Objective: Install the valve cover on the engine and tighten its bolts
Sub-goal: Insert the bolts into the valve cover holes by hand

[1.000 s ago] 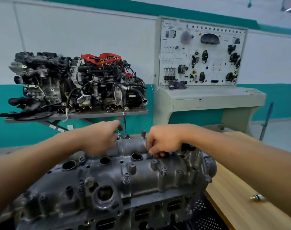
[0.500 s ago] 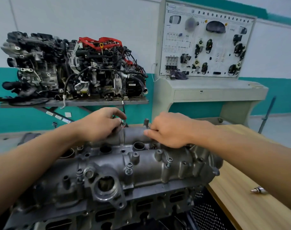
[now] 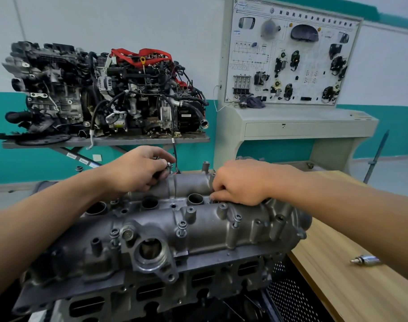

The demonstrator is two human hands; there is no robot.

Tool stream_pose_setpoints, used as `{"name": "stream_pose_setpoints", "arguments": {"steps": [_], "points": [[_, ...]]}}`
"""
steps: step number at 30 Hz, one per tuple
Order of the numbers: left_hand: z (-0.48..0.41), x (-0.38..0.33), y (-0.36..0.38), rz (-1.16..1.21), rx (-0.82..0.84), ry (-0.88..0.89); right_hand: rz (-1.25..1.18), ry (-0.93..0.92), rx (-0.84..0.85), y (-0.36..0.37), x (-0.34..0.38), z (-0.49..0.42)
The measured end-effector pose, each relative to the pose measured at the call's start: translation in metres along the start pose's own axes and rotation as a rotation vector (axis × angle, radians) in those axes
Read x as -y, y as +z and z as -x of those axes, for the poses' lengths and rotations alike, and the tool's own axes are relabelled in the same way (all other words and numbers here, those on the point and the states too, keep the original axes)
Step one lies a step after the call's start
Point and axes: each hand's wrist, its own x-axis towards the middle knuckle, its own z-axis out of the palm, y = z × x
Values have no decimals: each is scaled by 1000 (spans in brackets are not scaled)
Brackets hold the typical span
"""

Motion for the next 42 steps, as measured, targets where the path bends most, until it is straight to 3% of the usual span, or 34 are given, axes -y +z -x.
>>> {"name": "stream_pose_setpoints", "arguments": {"steps": [5, 9, 21, 39, 42], "points": [[2, 1, -1, -4, 14, -1, -99, 8, -64, 0, 2, 3], [4, 0, 0, 2, 8, 0, -135, 29, -24, -3, 1, 3], [5, 2, 2, -58, 7, 16, 28, 1, 52, 1, 5, -1], [5, 4, -1, -152, 29, 63, -4, 26, 118, 3, 10, -6], [6, 4, 0, -136, 47, 65, -94, 115, -10, -2, 13, -6]]}}
